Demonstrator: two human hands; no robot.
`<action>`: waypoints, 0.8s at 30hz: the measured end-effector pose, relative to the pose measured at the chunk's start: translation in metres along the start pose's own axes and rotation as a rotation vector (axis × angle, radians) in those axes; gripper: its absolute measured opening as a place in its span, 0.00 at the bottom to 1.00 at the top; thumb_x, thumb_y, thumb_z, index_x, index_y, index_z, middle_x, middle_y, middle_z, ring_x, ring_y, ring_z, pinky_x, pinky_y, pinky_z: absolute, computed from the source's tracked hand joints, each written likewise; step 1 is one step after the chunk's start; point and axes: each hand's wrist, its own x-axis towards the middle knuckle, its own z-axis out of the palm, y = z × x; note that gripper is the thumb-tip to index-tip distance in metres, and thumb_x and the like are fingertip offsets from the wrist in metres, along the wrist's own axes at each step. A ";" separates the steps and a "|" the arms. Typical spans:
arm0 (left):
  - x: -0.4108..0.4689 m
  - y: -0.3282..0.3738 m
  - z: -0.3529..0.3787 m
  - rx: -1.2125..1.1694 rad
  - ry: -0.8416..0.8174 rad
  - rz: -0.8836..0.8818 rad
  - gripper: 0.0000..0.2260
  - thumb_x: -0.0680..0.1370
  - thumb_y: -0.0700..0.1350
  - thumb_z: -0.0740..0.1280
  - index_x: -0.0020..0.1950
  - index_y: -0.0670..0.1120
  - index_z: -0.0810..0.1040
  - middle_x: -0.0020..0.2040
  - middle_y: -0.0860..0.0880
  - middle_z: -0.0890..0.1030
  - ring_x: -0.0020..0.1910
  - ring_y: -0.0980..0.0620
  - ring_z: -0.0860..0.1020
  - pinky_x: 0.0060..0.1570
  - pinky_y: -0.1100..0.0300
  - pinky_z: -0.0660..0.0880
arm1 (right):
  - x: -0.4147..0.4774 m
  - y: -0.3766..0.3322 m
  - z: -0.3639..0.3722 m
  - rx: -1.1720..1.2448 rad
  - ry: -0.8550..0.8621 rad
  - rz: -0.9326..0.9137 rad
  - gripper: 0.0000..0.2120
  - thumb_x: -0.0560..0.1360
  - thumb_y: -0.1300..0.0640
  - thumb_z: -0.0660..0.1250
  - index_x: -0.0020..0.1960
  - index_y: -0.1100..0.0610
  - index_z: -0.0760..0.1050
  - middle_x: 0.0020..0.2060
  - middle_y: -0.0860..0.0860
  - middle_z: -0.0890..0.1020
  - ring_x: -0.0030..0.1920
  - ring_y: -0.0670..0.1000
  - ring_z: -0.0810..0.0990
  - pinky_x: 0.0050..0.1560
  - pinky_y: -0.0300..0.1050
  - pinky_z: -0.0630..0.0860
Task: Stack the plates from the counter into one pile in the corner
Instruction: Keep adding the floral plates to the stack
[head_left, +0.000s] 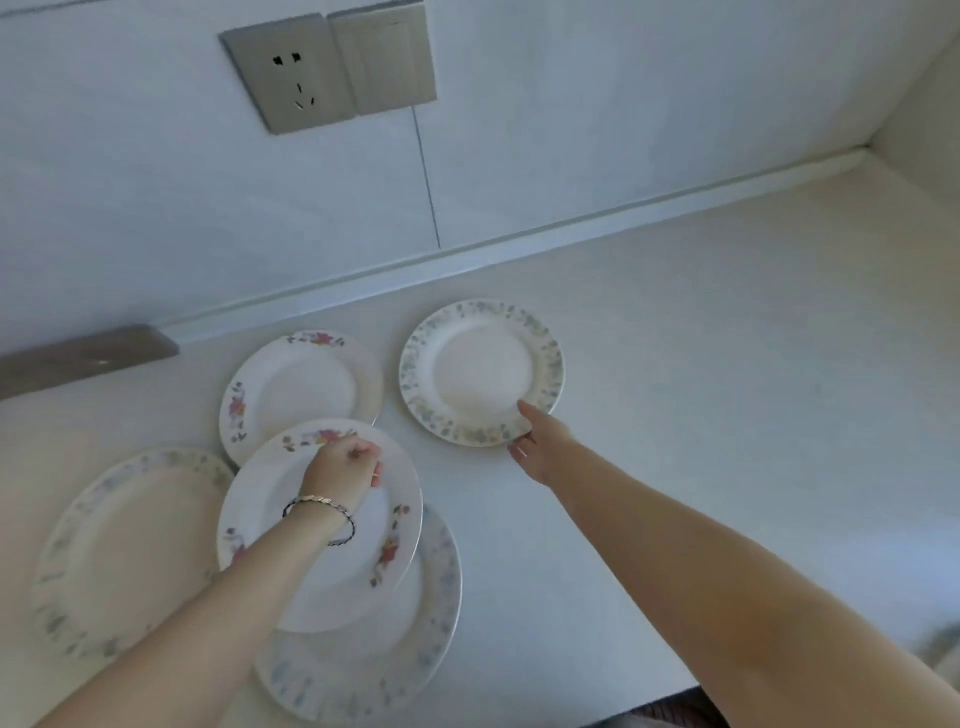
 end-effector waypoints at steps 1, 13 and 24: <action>0.003 -0.003 -0.002 0.011 -0.026 0.003 0.16 0.75 0.33 0.57 0.33 0.48 0.73 0.31 0.49 0.77 0.32 0.47 0.76 0.32 0.62 0.72 | 0.004 0.000 0.007 0.032 0.024 0.001 0.21 0.75 0.58 0.67 0.65 0.61 0.69 0.60 0.57 0.77 0.61 0.55 0.76 0.55 0.44 0.72; 0.069 0.006 -0.008 1.402 -0.488 0.604 0.23 0.78 0.60 0.53 0.67 0.48 0.67 0.69 0.50 0.70 0.71 0.49 0.62 0.67 0.53 0.57 | 0.008 -0.014 -0.024 -0.031 0.254 -0.166 0.05 0.73 0.64 0.68 0.39 0.60 0.75 0.38 0.55 0.80 0.38 0.52 0.81 0.28 0.42 0.80; 0.083 0.028 -0.011 1.182 -0.684 0.406 0.15 0.76 0.52 0.62 0.33 0.48 0.62 0.47 0.53 0.84 0.37 0.49 0.67 0.33 0.59 0.62 | -0.028 -0.028 -0.112 -0.016 0.266 -0.214 0.02 0.72 0.66 0.67 0.41 0.63 0.75 0.41 0.56 0.81 0.41 0.54 0.81 0.28 0.40 0.81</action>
